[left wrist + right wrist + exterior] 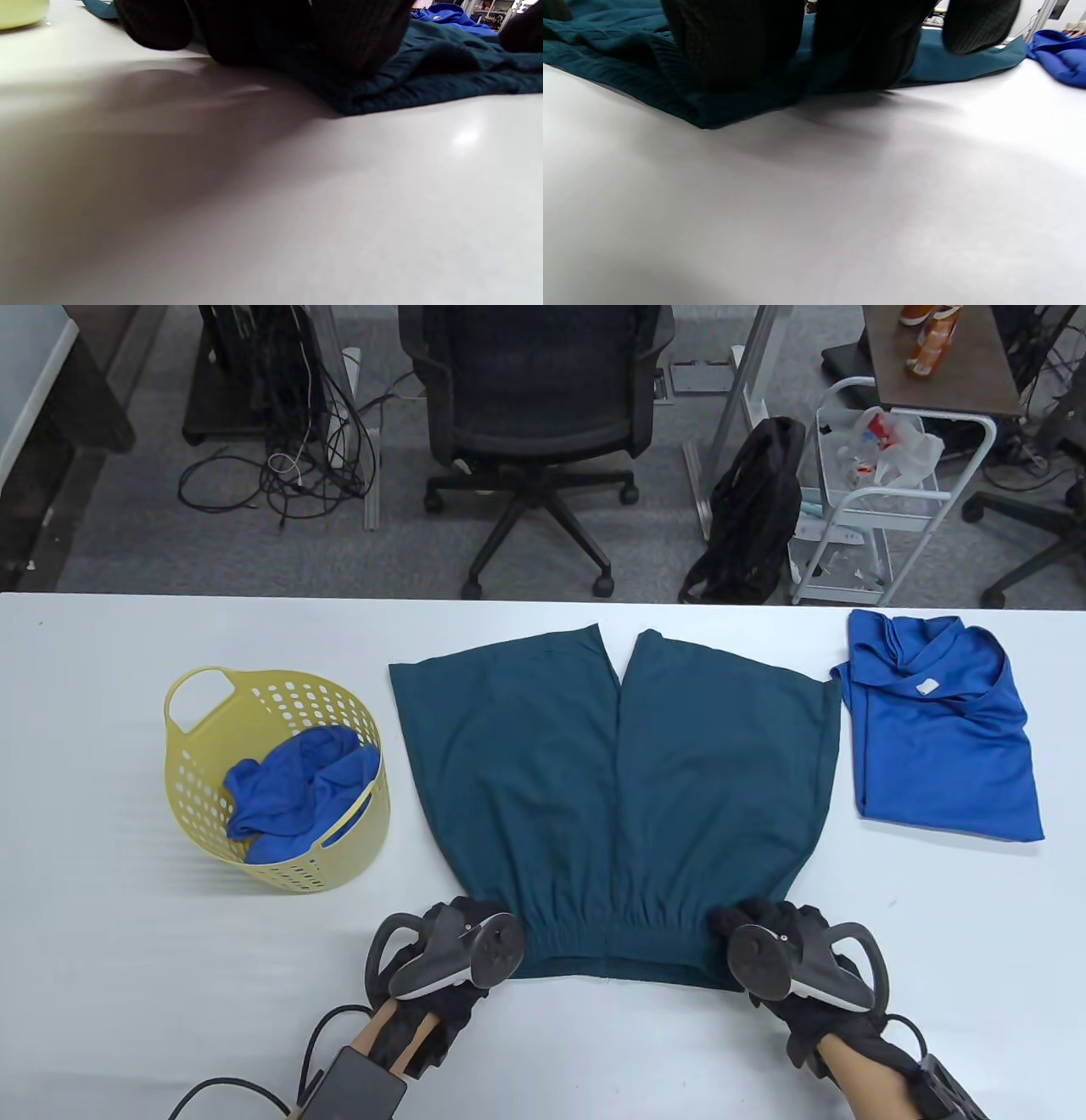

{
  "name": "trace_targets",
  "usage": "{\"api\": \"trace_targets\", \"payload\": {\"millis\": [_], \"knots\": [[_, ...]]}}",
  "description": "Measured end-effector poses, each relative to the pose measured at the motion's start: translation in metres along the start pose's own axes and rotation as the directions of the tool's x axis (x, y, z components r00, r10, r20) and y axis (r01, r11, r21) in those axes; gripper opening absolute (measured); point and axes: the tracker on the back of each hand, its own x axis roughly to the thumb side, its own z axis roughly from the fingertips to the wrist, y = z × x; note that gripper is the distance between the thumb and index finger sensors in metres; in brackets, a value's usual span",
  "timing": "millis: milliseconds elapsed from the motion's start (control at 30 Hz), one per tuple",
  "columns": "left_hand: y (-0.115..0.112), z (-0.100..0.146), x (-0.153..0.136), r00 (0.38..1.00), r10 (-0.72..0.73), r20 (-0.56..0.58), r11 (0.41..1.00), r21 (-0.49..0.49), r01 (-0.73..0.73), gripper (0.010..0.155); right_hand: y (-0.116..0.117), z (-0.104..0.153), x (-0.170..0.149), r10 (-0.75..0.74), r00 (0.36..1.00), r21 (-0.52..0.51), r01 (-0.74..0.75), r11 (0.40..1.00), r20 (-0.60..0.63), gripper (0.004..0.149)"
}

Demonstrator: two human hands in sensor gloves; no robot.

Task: Fold and stack clothes and towels from laundry basket

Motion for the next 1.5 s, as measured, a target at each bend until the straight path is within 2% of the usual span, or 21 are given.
{"api": "trace_targets", "payload": {"millis": [33, 100, 133, 200, 267, 300, 367, 533, 600, 733, 833, 900, 967, 1033, 1100, 1200, 1233, 1267, 1333, 1433, 1500], "knots": [[-0.001, 0.0, 0.001, 1.0, -0.01, -0.006, 1.0, -0.01, 0.01, 0.073, 0.0, 0.0, 0.0, -0.006, 1.0, 0.004, 0.006, 1.0, -0.001, 0.077], [-0.002, 0.0, -0.001, 0.999, -0.05, 0.014, 0.997, -0.05, 0.051, 0.085, 0.002, -0.001, -0.002, -0.016, 1.0, 0.029, 0.016, 0.999, 0.01, 0.08], [-0.002, -0.001, -0.002, 0.998, -0.046, 0.035, 0.997, -0.063, 0.048, 0.087, 0.002, -0.001, -0.004, -0.035, 0.999, 0.049, 0.034, 0.998, 0.016, 0.08], [-0.004, -0.003, -0.007, 0.997, 0.003, 0.081, 0.981, -0.193, 0.013, 0.086, 0.005, -0.003, -0.009, -0.13, 0.991, 0.155, 0.127, 0.98, 0.013, 0.078], [-0.006, -0.005, -0.011, 0.995, 0.07, 0.066, 0.954, -0.295, -0.048, 0.086, 0.007, -0.003, -0.014, -0.2, 0.98, 0.261, 0.196, 0.945, -0.014, 0.076], [-0.006, -0.005, -0.012, 0.994, 0.085, 0.062, 0.951, -0.304, -0.063, 0.086, 0.007, -0.002, -0.014, -0.203, 0.979, 0.237, 0.199, 0.951, -0.009, 0.076], [-0.006, -0.005, -0.012, 0.995, 0.071, 0.064, 0.963, -0.264, -0.052, 0.086, 0.006, -0.003, -0.014, -0.178, 0.984, 0.208, 0.174, 0.963, -0.001, 0.076], [-0.003, -0.003, -0.011, 0.997, 0.04, 0.068, 0.963, -0.27, -0.021, 0.086, 0.002, -0.001, -0.014, -0.165, 0.986, 0.188, 0.159, 0.969, 0.012, 0.076], [0.011, 0.0, -0.011, 0.999, 0.001, 0.045, 0.967, -0.256, 0.01, 0.081, -0.007, 0.004, -0.017, -0.188, 0.982, 0.144, 0.184, 0.972, 0.015, 0.074], [0.075, 0.002, -0.003, 1.0, -0.019, -0.021, 0.999, -0.047, 0.017, 0.073, -0.028, 0.013, -0.016, -0.28, 0.955, 0.036, 0.278, 0.96, 0.094, 0.07], [0.114, -0.033, 0.017, 0.999, -0.034, 0.015, 0.999, 0.015, 0.034, 0.068, -0.029, 0.013, -0.002, -0.311, 0.929, 0.032, 0.311, 0.95, 0.201, 0.065], [0.125, -0.077, 0.033, 0.997, -0.065, 0.036, 0.997, 0.032, 0.064, 0.068, -0.024, 0.009, 0.01, -0.286, 0.919, 0.107, 0.266, 0.958, 0.272, 0.062], [0.122, -0.126, 0.049, 0.991, -0.132, 0.031, 0.99, -0.04, 0.133, 0.07, -0.017, 0.008, 0.022, -0.249, 0.909, 0.199, 0.19, 0.961, 0.333, 0.061], [0.108, -0.175, 0.064, 0.976, -0.214, 0.043, 0.958, -0.188, 0.218, 0.076, -0.011, 0.008, 0.032, -0.189, 0.903, 0.217, 0.11, 0.97, 0.386, 0.061], [0.093, -0.203, 0.072, 0.963, -0.271, 0.011, 0.933, -0.242, 0.265, 0.083, -0.009, 0.009, 0.035, -0.149, 0.906, 0.226, 0.061, 0.972, 0.397, 0.06], [0.069, -0.226, 0.072, 0.899, -0.436, -0.035, 0.853, -0.334, 0.4, 0.082, -0.009, 0.01, 0.033, -0.02, 0.949, 0.216, -0.051, 0.975, 0.315, 0.048], [0.067, -0.226, 0.069, 0.881, -0.471, -0.051, 0.84, -0.331, 0.43, 0.088, -0.013, 0.011, 0.028, 0.009, 0.96, 0.193, -0.065, 0.979, 0.279, 0.047], [0.069, -0.224, 0.067, 0.896, -0.442, -0.037, 0.86, -0.303, 0.411, 0.087, -0.015, 0.011, 0.025, 0.023, 0.969, 0.178, -0.068, 0.982, 0.247, 0.047], [0.069, -0.213, 0.064, 0.903, -0.428, -0.033, 0.883, -0.228, 0.41, 0.079, -0.018, 0.009, 0.011, 0.07, 0.988, 0.171, -0.093, 0.981, 0.138, 0.047], [0.065, -0.187, 0.062, 0.874, -0.483, 0.052, 0.844, -0.238, 0.481, 0.072, -0.019, 0.003, -0.023, 0.094, 0.993, 0.161, -0.081, 0.984, -0.073, 0.048], [0.066, -0.16, 0.061, 0.904, -0.406, 0.132, 0.86, -0.28, 0.427, 0.067, -0.015, 0.0, -0.057, 0.006, 0.964, 0.108, 0.024, 0.994, -0.267, 0.048]]}}
